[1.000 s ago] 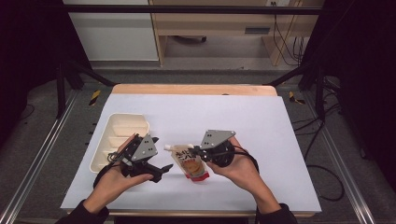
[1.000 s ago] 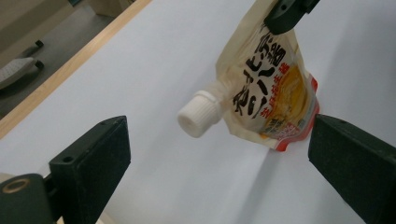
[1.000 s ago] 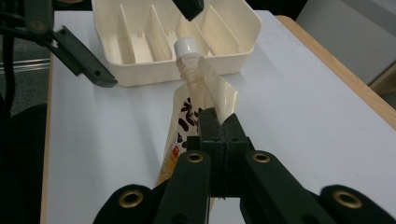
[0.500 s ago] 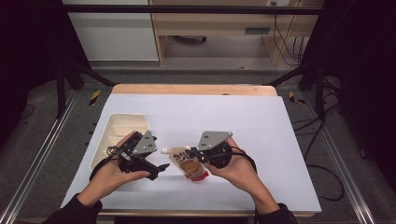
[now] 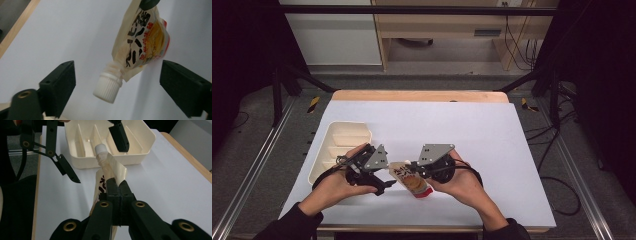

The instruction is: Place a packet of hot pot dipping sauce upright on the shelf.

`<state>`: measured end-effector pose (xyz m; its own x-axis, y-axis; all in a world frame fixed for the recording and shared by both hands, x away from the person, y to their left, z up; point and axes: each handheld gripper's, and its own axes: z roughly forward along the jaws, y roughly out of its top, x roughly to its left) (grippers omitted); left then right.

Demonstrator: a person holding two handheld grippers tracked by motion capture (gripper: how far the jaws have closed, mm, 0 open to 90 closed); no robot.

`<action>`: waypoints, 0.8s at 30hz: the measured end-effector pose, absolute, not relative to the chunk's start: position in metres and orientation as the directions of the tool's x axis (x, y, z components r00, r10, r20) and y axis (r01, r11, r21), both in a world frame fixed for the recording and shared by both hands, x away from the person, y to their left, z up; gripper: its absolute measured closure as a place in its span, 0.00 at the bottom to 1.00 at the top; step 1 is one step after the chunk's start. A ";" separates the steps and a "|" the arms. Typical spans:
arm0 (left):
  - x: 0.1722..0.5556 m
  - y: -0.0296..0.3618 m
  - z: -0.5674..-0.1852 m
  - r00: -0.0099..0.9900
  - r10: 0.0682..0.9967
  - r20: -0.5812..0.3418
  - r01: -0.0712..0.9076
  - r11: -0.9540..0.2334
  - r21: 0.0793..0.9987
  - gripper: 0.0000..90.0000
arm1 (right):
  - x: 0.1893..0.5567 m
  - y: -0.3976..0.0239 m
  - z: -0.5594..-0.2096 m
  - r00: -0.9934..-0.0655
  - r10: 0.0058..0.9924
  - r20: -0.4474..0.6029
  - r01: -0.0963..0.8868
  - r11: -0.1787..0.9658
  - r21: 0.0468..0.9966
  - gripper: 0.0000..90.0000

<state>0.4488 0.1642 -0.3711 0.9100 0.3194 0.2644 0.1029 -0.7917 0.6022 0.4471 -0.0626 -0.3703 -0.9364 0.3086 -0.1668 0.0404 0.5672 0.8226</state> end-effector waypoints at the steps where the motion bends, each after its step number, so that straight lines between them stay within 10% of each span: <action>1: 0.449 0.163 -0.371 0.911 0.317 0.265 0.102 -0.794 0.600 0.17 | 0.447 -0.063 -0.370 -0.935 0.311 -0.168 0.039 0.564 0.825 1.00; 24: 0.459 0.149 -0.373 0.952 0.238 0.192 0.084 -0.806 0.585 0.77 | 0.444 -0.060 -0.369 -0.942 0.292 -0.166 0.030 0.566 0.824 1.00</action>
<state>0.4594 0.1491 -0.3726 0.9520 0.2385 0.1917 0.0841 -0.8064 0.5854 0.4436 -0.0598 -0.3693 -0.9420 0.2917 -0.1659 0.0302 0.5662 0.8237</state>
